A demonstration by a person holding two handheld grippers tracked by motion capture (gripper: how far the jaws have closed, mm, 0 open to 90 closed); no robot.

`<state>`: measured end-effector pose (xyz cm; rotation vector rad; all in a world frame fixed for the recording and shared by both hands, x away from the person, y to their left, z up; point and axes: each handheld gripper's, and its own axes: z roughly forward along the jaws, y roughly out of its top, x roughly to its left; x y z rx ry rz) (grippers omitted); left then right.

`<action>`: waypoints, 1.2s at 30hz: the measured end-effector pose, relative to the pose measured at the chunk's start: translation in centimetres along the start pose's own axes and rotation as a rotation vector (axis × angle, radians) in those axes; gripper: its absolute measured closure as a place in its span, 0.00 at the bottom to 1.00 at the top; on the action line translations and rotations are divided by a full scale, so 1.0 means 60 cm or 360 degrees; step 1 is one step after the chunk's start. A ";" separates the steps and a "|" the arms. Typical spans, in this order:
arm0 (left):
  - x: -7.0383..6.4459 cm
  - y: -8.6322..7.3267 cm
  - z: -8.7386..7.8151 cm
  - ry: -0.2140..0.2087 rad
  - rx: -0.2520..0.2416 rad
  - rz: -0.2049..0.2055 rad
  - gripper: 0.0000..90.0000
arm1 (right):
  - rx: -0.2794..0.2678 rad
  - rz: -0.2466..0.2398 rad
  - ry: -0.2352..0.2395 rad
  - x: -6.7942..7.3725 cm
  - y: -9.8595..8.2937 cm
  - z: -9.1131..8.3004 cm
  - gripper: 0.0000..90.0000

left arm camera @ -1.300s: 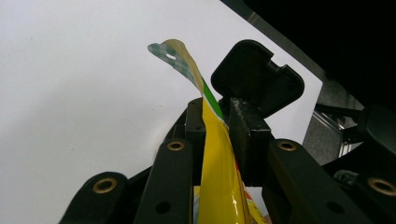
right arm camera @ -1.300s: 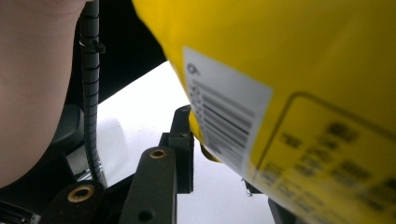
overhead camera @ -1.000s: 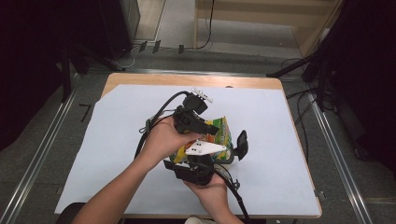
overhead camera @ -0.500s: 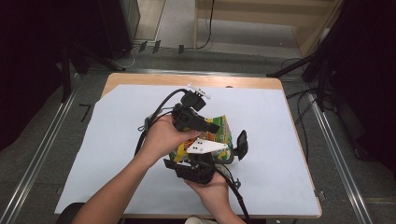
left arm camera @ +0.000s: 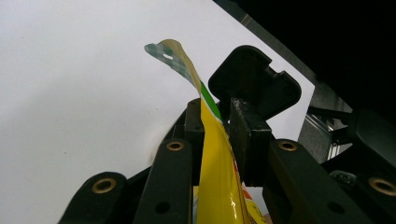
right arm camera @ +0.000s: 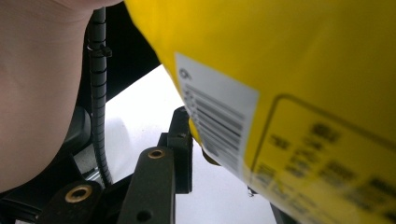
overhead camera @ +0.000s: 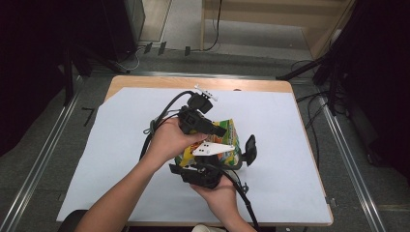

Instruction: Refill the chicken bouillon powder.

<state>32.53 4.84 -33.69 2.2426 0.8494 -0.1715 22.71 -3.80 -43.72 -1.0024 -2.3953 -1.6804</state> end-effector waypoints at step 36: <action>-0.004 0.000 -0.004 0.0034 0.0006 0.0007 0.87 | 0.0029 -0.0208 -0.0135 0.014 -0.003 0.006 0.81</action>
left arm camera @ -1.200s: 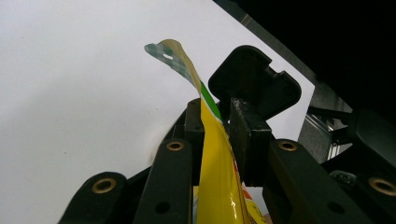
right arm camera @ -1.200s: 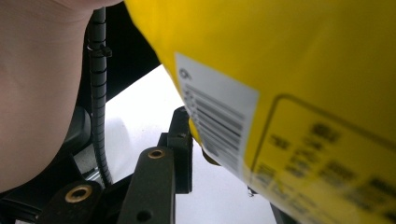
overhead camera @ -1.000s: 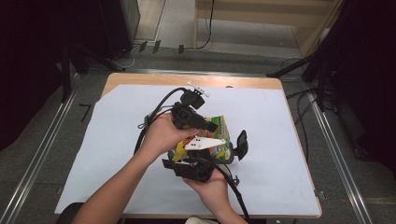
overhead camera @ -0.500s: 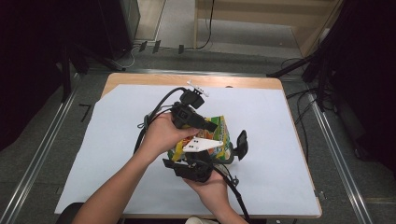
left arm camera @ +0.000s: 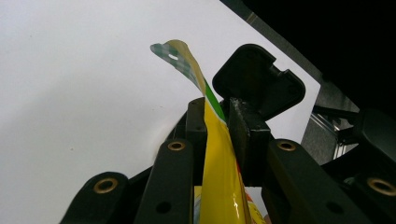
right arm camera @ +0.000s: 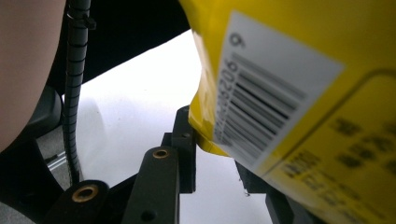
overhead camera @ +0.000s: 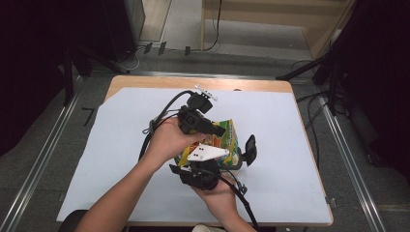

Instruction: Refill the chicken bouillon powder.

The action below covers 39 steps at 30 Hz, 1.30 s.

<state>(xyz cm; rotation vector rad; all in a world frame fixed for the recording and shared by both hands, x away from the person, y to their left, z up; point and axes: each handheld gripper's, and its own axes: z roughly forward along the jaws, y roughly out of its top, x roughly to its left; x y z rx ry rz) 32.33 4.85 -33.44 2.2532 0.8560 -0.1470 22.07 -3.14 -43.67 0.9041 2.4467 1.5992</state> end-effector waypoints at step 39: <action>-0.013 0.023 0.002 0.0093 0.0098 0.0028 0.88 | -0.0092 0.0136 0.0105 -0.012 0.010 0.003 0.82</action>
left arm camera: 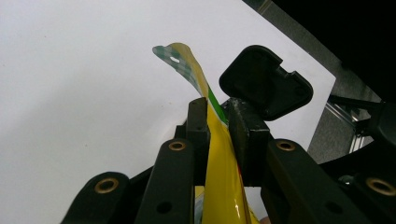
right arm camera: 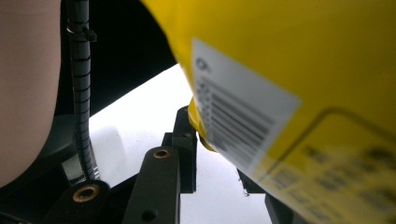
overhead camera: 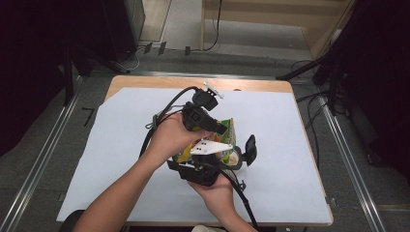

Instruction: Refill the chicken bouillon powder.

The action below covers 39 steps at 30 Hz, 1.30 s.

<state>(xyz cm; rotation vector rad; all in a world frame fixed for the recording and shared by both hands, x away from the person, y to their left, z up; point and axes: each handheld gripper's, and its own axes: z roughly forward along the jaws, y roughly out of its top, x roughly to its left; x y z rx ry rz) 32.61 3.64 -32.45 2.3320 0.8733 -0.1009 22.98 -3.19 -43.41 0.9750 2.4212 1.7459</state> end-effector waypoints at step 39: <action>0.020 -0.023 -0.003 -0.0077 -0.0046 -0.0043 0.88 | 0.0078 -0.0081 -0.0012 0.007 -0.005 0.007 0.78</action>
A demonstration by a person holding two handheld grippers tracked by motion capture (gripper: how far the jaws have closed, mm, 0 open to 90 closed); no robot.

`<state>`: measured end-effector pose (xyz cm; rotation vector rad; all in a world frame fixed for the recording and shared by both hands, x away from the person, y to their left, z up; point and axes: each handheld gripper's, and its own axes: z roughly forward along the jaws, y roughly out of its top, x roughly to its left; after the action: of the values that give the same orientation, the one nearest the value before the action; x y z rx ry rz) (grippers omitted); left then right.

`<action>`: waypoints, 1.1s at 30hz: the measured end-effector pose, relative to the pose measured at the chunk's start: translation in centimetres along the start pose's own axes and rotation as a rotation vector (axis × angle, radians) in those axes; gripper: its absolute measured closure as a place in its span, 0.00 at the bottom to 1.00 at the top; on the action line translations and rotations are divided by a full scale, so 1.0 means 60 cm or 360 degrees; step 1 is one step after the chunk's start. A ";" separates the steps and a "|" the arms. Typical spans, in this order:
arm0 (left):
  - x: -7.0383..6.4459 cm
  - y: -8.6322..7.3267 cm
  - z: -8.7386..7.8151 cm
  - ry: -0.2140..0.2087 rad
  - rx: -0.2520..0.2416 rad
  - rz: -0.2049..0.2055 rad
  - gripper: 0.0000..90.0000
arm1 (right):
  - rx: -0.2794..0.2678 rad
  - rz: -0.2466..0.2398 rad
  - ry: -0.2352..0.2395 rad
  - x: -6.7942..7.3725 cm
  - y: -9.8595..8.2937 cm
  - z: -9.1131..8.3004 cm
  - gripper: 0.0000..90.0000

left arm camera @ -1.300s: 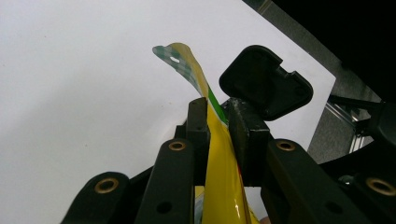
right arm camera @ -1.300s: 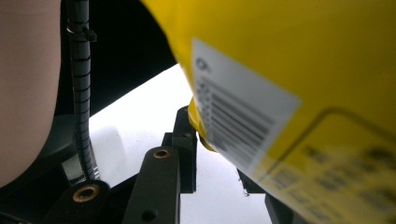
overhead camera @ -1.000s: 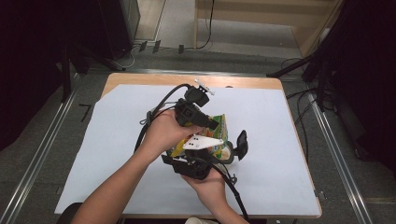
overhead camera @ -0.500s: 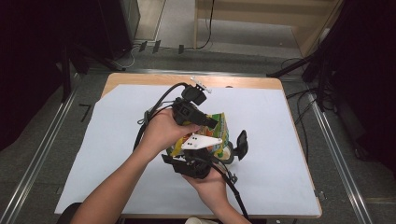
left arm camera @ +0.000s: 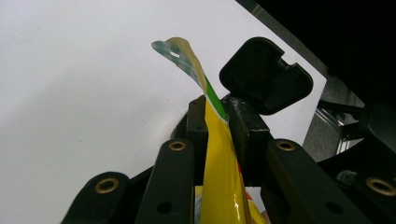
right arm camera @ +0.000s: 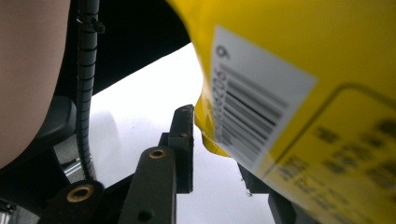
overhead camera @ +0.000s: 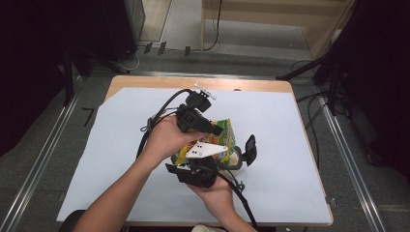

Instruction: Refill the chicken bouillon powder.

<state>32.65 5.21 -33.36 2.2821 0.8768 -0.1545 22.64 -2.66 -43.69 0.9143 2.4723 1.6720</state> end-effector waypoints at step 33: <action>0.026 -0.029 0.015 -0.0205 0.0094 -0.0041 0.89 | 0.0088 -0.0122 -0.0011 0.000 -0.038 0.025 0.60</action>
<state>32.85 6.45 -35.51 2.2873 0.8448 -0.3390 22.09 -1.98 -46.26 0.8175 2.5264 1.5828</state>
